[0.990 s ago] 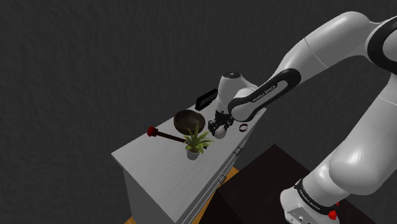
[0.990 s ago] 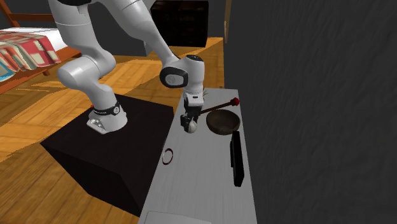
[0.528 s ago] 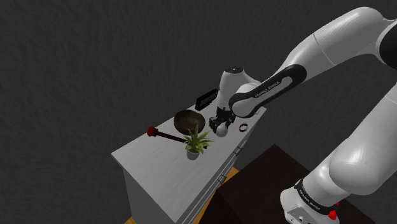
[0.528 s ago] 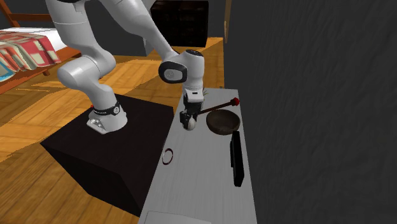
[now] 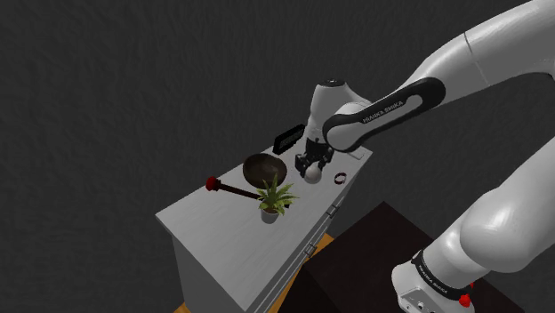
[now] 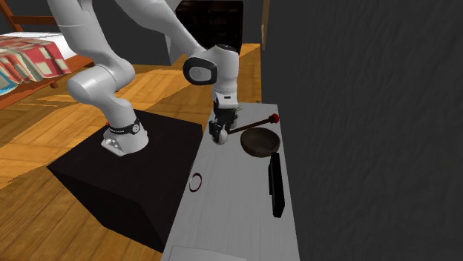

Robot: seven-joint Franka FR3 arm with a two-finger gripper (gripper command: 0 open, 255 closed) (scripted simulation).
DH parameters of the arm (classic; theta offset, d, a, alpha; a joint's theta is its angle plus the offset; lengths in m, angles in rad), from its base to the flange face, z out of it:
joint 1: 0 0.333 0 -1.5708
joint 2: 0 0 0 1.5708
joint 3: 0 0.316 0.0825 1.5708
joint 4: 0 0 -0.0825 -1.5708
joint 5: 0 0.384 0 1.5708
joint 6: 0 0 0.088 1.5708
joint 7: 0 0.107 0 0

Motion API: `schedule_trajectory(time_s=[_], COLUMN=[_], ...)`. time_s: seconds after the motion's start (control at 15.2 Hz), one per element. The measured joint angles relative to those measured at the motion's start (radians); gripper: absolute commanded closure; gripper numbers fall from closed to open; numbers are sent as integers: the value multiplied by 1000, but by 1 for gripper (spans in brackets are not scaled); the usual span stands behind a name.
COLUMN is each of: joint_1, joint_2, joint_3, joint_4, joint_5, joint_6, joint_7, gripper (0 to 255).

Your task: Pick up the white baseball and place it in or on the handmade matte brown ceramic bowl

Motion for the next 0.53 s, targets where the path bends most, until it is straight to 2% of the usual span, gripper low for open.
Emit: schedule_trajectory(time_s=[0.53], joint_1=[5], joint_2=[-85], joint_3=[0], joint_4=[31], joint_5=[42], joint_6=[-111], joint_7=[-39], gripper=[255])
